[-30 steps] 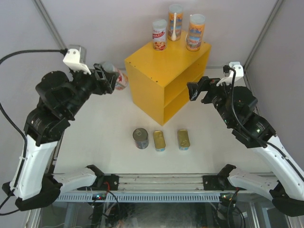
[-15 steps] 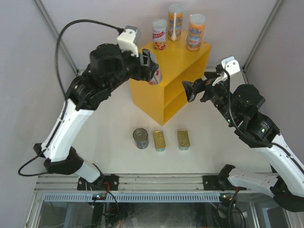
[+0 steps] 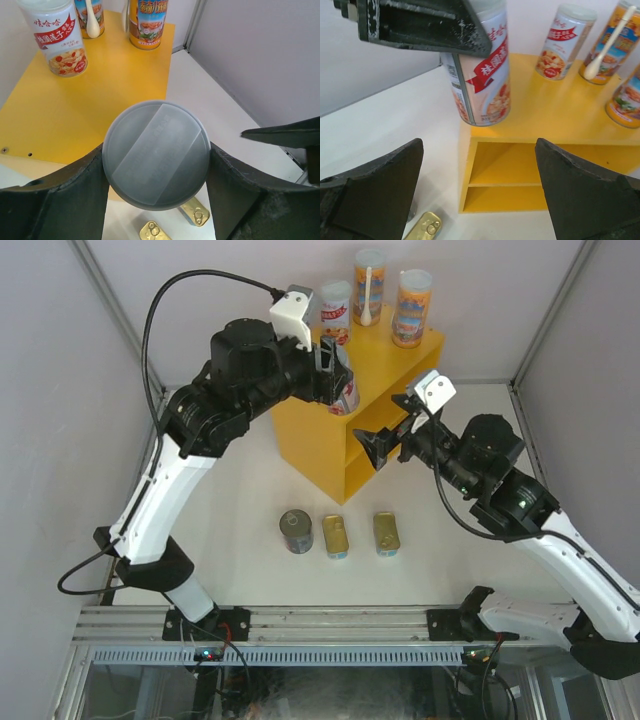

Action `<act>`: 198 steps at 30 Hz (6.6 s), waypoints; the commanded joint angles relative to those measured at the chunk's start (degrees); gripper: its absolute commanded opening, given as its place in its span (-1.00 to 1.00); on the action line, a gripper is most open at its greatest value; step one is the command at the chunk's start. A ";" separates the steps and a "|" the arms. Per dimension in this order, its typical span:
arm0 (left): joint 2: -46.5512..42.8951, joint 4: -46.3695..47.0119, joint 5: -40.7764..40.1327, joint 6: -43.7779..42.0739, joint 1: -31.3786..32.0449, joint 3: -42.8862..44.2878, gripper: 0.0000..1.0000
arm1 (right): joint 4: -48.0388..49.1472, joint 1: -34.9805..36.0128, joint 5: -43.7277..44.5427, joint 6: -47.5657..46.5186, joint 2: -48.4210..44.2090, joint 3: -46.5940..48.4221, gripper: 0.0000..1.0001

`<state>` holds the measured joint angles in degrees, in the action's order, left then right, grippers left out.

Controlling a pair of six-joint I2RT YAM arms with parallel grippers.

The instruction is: Place and organize the canned foods onto the counter

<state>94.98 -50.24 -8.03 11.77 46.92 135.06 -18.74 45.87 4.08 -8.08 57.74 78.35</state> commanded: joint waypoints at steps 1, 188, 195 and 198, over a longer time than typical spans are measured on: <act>-0.85 9.53 2.90 -0.42 0.19 5.35 -1.00 | 5.97 -1.30 -6.32 -1.89 1.52 -0.47 0.84; -41.20 16.58 -6.07 25.64 4.89 -88.28 0.99 | 24.61 -25.39 -14.96 10.09 22.60 4.56 0.63; -38.55 16.01 -8.21 26.41 6.15 -88.49 0.99 | 23.55 -23.49 -12.96 9.20 17.99 2.01 0.63; -37.06 15.65 -9.46 26.45 6.55 -88.12 0.99 | 22.85 -22.39 -11.84 8.59 15.73 0.90 0.63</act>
<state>56.58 -34.61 -15.05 37.04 52.69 47.57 3.75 22.13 -9.69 1.91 77.47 79.83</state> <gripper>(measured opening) 0.996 0.811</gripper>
